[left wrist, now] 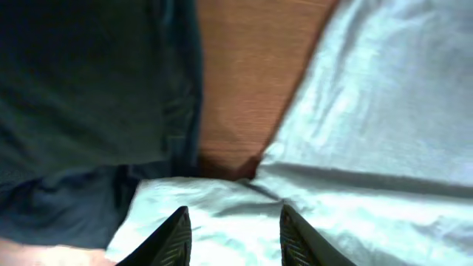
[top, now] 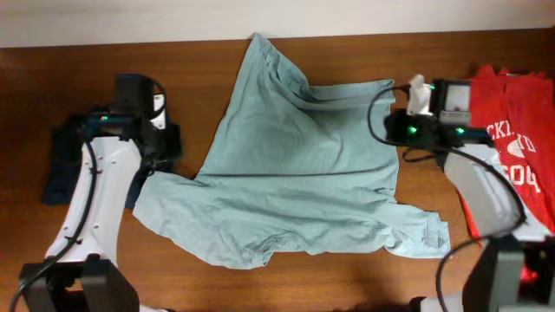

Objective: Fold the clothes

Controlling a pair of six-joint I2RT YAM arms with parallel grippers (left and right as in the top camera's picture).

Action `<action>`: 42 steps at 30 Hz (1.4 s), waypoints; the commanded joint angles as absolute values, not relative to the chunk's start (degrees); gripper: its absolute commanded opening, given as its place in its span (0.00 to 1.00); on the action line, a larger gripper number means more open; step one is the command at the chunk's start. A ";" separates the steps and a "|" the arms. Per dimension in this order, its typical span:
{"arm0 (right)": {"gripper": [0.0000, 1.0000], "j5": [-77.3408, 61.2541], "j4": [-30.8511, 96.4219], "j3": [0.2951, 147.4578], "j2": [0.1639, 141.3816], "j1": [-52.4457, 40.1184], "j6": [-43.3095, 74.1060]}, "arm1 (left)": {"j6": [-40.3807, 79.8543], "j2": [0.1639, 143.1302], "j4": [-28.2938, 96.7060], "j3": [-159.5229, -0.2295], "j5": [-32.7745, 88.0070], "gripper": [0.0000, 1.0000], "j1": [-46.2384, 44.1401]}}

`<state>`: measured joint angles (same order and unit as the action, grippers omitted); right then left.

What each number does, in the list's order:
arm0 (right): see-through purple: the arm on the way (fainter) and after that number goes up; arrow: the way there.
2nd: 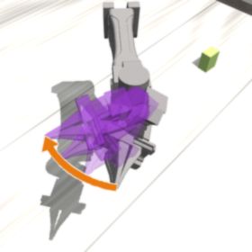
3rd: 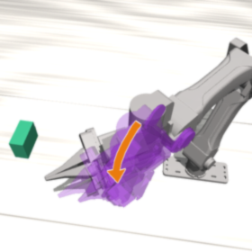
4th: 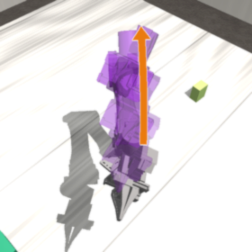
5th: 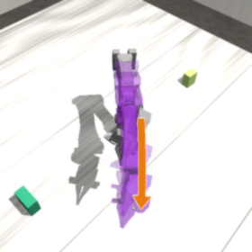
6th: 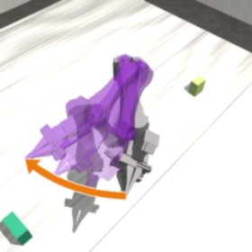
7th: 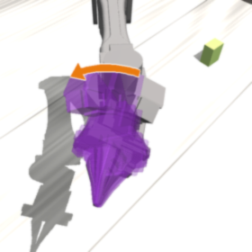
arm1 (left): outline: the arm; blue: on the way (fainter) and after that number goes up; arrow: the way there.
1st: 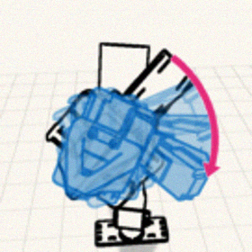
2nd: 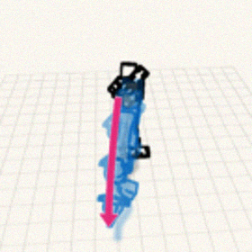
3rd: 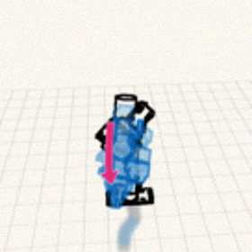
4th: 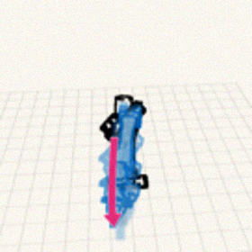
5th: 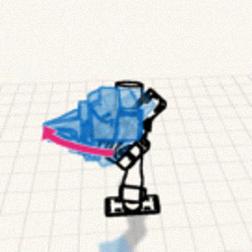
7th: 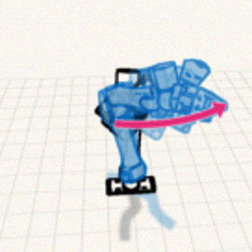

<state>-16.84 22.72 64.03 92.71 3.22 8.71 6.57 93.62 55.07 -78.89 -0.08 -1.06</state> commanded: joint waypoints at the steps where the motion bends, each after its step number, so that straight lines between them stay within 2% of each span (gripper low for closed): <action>1: 0.17 -18.87 17.39 64.20 99.46 1.06 10.09 | 4.60 92.77 54.50 -79.57 1.30 0.39 -2.46; 6: 0.16 -18.83 12.51 65.34 108.14 0.75 14.46 | 4.60 92.77 54.24 -79.57 1.30 0.39 -2.74; 11: 0.13 -12.14 13.87 65.80 110.37 2.85 14.41 | 4.60 92.77 53.82 -79.57 1.30 0.39 -2.74; 17: 0.08 -12.84 23.75 67.11 109.01 12.56 14.35 | 4.60 92.77 53.06 -79.57 1.30 0.40 -2.74; 22: 0.08 -13.96 27.29 67.09 109.12 20.64 12.25 | 4.60 92.77 51.37 -79.57 1.32 0.40 -2.74; 27: 0.08 -2.46 27.62 67.02 109.45 26.11 12.36 | 4.62 92.77 50.46 -79.57 1.32 0.40 -2.74; 32: 0.08 9.39 22.98 67.02 110.93 31.24 17.15 | 4.62 92.77 50.52 -79.57 1.34 0.41 -2.74; 39: 0.09 12.49 15.68 67.11 111.92 39.22 18.94 | 4.62 92.77 50.81 -79.57 1.37 0.40 -2.74; 42: 0.09 6.26 15.22 67.72 111.90 41.52 16.25 | 4.62 92.77 51.11 -79.57 1.37 0.41 -2.74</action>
<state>8.49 15.46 66.24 110.98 39.24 17.58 5.54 93.62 50.83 -78.89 0.69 -2.72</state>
